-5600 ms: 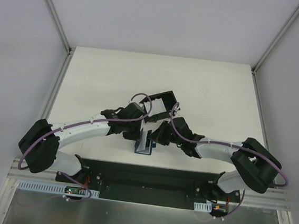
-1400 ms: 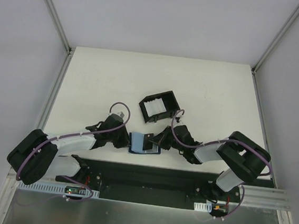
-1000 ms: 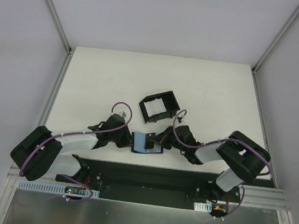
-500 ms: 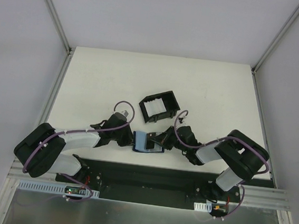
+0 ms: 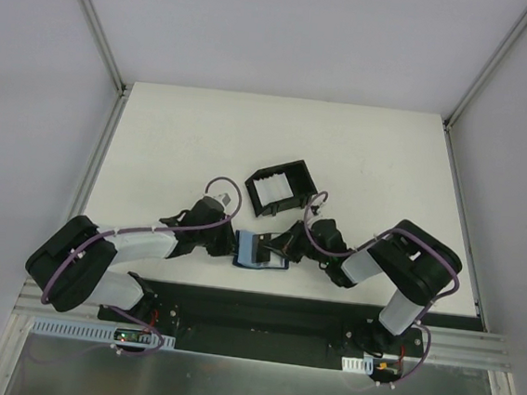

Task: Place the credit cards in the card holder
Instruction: Insert the credit card into the card holder.

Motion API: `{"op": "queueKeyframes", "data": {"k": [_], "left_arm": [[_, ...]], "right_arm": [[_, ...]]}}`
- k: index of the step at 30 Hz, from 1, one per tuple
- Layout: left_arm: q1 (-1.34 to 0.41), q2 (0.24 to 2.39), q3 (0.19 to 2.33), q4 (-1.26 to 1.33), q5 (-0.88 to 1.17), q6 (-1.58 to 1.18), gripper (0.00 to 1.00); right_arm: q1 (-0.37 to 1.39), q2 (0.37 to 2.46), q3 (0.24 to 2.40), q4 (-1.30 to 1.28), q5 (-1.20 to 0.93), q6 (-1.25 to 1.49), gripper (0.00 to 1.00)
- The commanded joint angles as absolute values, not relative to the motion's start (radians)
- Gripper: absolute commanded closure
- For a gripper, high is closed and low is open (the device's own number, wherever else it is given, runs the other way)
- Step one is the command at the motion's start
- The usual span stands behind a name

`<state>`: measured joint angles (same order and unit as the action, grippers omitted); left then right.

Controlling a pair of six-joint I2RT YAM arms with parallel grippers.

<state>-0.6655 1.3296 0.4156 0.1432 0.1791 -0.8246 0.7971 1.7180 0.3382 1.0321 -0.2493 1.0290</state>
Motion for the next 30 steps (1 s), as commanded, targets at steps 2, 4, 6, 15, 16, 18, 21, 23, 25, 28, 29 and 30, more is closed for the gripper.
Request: {"op": "queueKeyframes", "data": {"k": [2,4,6,15,16,18,21,23,25,28,29,30], "left_arm": [[-0.652,1.402,0.388,-0.023,0.069,-0.729,1.00],[-0.652,1.408,0.393,-0.025,0.068,-0.732,1.00],[-0.652,1.410,0.393,-0.025,0.071,-0.733,1.00],[-0.652,1.391,0.376,-0.025,0.071,-0.730,1.00],[-0.652,1.391,0.376,-0.026,0.072,-0.727,1.00],[-0.652,1.391,0.379,-0.026,0.077,-0.723,1.00],[-0.652,1.397,0.385,-0.025,0.072,-0.713,1.00],[-0.652,1.402,0.388,-0.026,0.080,-0.710,1.00],[-0.652,1.404,0.390,-0.025,0.084,-0.707,1.00],[-0.652,1.404,0.390,-0.026,0.084,-0.703,1.00],[-0.652,1.402,0.390,-0.026,0.087,-0.701,1.00],[-0.652,1.402,0.391,-0.025,0.089,-0.701,1.00]], "right_arm": [[0.828,1.715,0.422,0.921,-0.302,0.973,1.00],[0.834,1.709,0.436,0.888,-0.298,0.966,0.99],[0.836,1.701,0.431,0.867,-0.279,0.963,0.95],[0.828,1.526,0.488,0.471,-0.151,0.802,0.60],[0.831,1.510,0.500,0.407,-0.128,0.779,0.57],[0.836,1.494,0.525,0.354,-0.106,0.750,0.57],[0.844,1.512,0.555,0.315,-0.110,0.743,0.57],[0.853,1.529,0.574,0.305,-0.115,0.735,0.57],[0.862,1.548,0.597,0.281,-0.123,0.727,0.57],[0.879,1.566,0.632,0.243,-0.117,0.709,0.58],[0.885,1.574,0.644,0.239,-0.121,0.701,0.58],[0.891,1.580,0.653,0.241,-0.129,0.700,0.58]]}}
